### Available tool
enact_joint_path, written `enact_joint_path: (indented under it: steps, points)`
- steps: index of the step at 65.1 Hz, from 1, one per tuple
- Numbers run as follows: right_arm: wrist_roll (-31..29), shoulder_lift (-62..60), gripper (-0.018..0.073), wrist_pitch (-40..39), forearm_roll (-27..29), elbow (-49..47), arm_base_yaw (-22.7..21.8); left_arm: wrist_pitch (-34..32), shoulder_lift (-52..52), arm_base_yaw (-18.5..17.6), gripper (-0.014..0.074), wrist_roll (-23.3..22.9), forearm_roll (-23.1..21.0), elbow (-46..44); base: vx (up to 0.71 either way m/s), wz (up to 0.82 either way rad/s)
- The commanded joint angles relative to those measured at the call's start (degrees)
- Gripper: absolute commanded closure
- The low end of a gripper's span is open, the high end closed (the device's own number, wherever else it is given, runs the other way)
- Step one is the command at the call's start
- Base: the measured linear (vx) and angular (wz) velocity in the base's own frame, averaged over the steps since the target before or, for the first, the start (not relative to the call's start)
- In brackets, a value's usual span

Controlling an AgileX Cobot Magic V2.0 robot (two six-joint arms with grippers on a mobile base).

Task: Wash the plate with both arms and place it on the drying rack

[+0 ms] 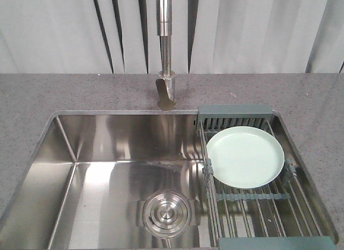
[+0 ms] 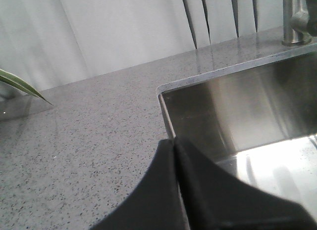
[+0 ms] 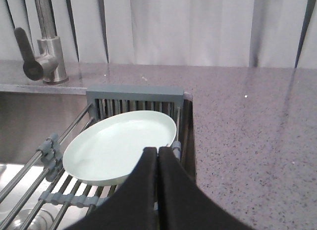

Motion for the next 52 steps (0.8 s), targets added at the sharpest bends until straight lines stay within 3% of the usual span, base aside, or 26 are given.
enact_joint_path:
  steps: [1,16,52]
  points:
    - [2.5,-0.9,0.0562,-4.9,-2.9,0.2,-0.4,-4.0,-0.9,0.2,0.0603,-0.5,-0.2,-1.4,0.00,0.00]
    - [4.4,-0.8,0.0562,-6.0,-2.6,0.2,-5.5,-4.0,-0.9,0.2,0.0603,-0.5,-0.2,-1.4,0.00,0.00]
    - [4.5,-0.8,0.0561,-6.0,-1.6,0.1,-5.4,-4.0,-0.9,0.2,0.0603,-0.5,-0.2,-1.4,0.00,0.00]
